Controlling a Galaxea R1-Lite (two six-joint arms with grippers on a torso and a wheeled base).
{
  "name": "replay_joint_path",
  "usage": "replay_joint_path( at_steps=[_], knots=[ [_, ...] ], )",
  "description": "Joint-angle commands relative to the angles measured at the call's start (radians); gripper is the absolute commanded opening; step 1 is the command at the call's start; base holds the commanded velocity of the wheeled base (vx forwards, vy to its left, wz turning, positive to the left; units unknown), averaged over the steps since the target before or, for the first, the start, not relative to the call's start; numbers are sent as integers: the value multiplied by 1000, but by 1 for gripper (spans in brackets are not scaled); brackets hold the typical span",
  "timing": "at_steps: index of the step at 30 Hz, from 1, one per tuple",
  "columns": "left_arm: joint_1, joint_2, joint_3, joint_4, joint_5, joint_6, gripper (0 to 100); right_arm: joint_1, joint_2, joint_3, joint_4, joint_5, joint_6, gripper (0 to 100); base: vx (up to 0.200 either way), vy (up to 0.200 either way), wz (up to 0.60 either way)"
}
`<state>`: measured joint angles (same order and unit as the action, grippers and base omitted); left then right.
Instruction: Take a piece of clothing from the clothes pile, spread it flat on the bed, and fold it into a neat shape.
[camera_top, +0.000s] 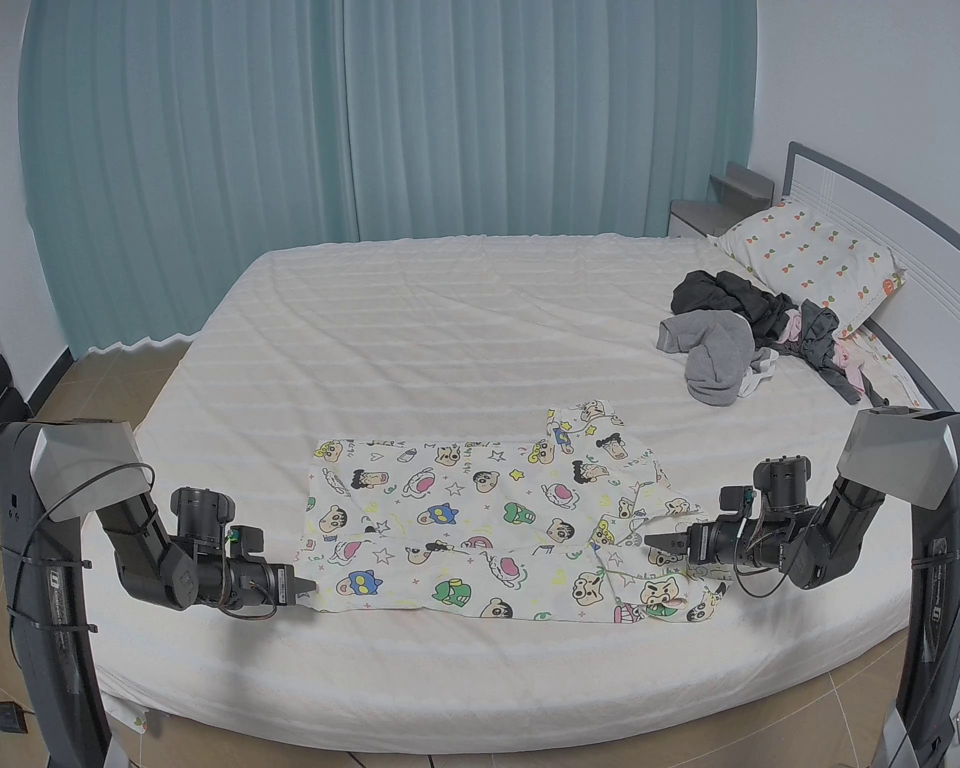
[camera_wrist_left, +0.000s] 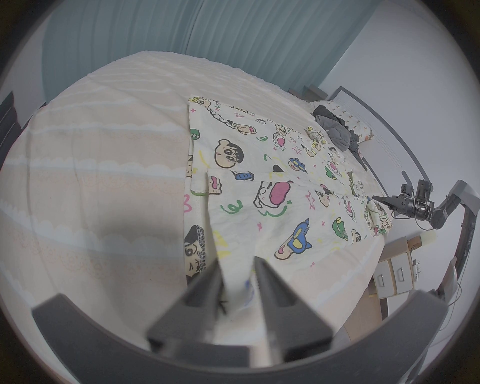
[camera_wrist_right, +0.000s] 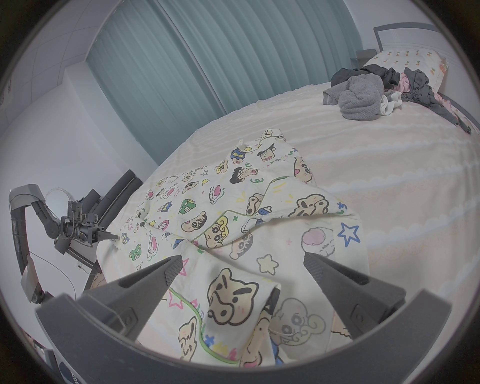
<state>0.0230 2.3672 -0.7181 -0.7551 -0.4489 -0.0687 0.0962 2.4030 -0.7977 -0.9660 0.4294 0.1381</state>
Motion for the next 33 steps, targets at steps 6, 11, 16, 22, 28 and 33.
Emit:
replay_joint_path(
  at_steps=[6,11,16,22,28,33],
  knots=[
    [15,-89,39,-1,-5,-144,100,0,-58,-2,-2,2,89,100,0,0,0],
    [2,-180,100,-50,-36,-327,100,-1,-71,-6,-11,3,136,100,0,0,0],
    [-5,-194,181,-179,-96,-390,100,0,-68,-3,-30,3,141,100,160,0,0],
    [-14,-186,227,-256,-96,-390,100,-1,-68,-9,-31,3,144,100,200,0,0],
    [-14,-184,229,-257,-96,-390,100,-1,-68,-14,-31,3,144,100,200,0,0],
    [-14,-180,227,-257,-96,-390,100,-1,-67,-17,-33,5,144,100,200,0,0]
  ],
)
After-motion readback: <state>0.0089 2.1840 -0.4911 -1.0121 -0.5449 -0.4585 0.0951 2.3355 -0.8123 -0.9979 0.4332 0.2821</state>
